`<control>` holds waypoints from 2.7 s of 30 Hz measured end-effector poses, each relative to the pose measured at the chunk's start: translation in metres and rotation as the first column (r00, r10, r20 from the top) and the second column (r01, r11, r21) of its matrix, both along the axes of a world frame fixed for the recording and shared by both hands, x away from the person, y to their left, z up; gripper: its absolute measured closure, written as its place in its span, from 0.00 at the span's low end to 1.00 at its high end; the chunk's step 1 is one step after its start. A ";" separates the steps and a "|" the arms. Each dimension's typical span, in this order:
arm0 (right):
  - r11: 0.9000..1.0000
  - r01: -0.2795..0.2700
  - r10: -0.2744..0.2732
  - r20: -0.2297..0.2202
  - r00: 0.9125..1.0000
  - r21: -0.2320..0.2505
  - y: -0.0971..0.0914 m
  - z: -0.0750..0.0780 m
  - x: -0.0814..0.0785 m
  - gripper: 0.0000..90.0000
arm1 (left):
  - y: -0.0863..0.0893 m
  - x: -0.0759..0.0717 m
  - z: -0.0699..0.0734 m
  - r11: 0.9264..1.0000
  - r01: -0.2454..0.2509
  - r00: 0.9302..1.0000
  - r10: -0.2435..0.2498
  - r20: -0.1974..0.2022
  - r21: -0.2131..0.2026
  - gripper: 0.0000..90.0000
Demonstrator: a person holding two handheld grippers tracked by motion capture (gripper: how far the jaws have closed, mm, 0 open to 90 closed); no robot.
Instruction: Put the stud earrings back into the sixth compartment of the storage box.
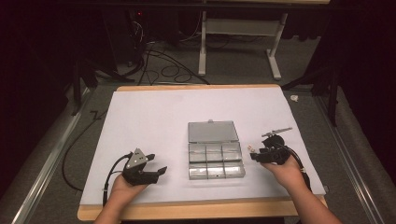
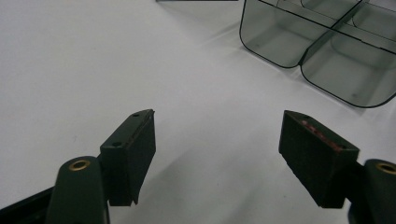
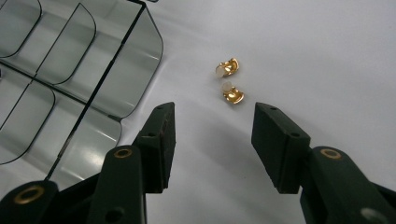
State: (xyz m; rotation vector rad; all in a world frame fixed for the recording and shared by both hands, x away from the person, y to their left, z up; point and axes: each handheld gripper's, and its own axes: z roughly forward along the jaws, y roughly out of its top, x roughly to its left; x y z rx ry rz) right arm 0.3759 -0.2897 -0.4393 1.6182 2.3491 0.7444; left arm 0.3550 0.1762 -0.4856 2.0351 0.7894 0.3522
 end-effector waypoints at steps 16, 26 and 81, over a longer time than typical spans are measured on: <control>0.999 -0.030 0.026 -0.093 0.995 -0.035 0.000 0.009 0.006 0.58 | -0.001 0.000 0.000 1.000 0.007 1.000 -0.007 0.002 0.003 0.31; 0.997 -0.056 0.048 -0.143 0.989 -0.054 0.005 0.012 0.010 0.59 | 0.000 0.000 0.000 1.000 0.011 1.000 -0.011 -0.001 0.005 0.31; 0.979 -0.121 0.066 -0.303 0.951 -0.166 0.018 0.012 0.065 0.89 | 0.000 0.001 0.000 1.000 0.029 1.000 -0.029 -0.011 0.004 0.31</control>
